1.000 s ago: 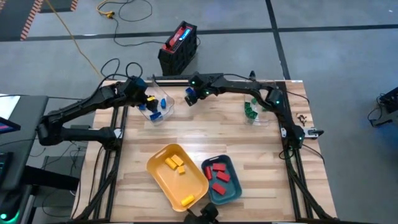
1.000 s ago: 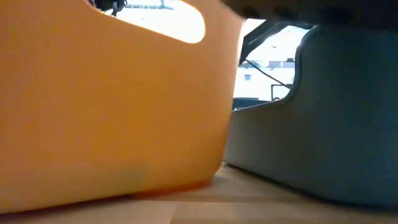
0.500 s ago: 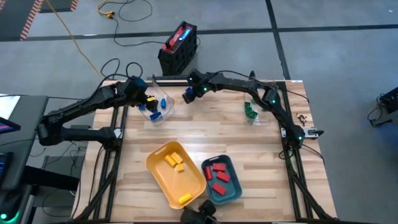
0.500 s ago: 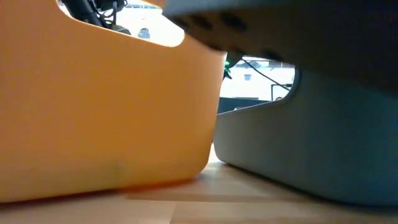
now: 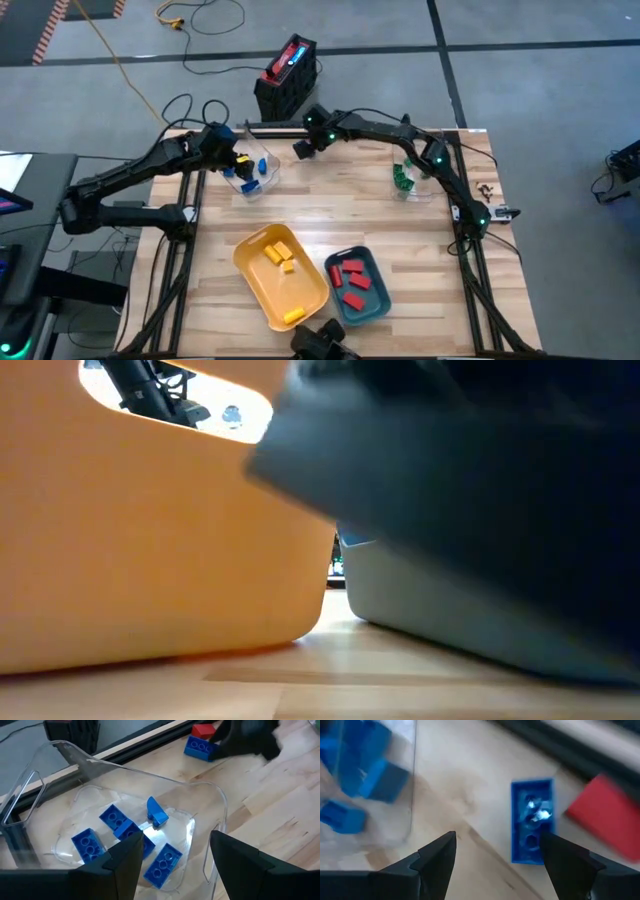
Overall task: Sort blocks
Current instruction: Put the blue game piece into the left transparent bin
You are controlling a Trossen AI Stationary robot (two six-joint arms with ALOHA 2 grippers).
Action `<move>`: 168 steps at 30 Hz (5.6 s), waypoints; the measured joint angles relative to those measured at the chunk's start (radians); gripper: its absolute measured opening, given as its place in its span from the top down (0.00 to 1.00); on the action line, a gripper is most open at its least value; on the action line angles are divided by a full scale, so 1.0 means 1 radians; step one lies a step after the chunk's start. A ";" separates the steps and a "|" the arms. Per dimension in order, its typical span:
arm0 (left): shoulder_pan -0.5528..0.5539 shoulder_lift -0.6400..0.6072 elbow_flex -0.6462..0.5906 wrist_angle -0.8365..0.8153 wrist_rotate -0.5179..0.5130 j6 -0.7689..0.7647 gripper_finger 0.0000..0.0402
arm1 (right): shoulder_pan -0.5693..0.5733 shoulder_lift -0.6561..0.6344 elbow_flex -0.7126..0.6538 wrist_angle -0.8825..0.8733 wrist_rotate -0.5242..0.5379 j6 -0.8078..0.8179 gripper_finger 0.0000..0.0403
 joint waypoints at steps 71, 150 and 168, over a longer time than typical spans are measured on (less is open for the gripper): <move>-0.002 -0.003 0.000 -0.031 0.113 0.049 0.44 | 0.124 -0.278 -0.260 -0.149 0.189 -0.074 0.25; -0.026 -0.003 0.000 0.010 0.299 0.501 0.44 | 0.164 -0.350 -0.291 -0.414 -0.030 -0.420 0.73; -0.247 0.081 0.000 0.661 0.296 1.181 0.44 | 0.147 -0.524 -0.080 -0.293 -0.505 -0.249 0.71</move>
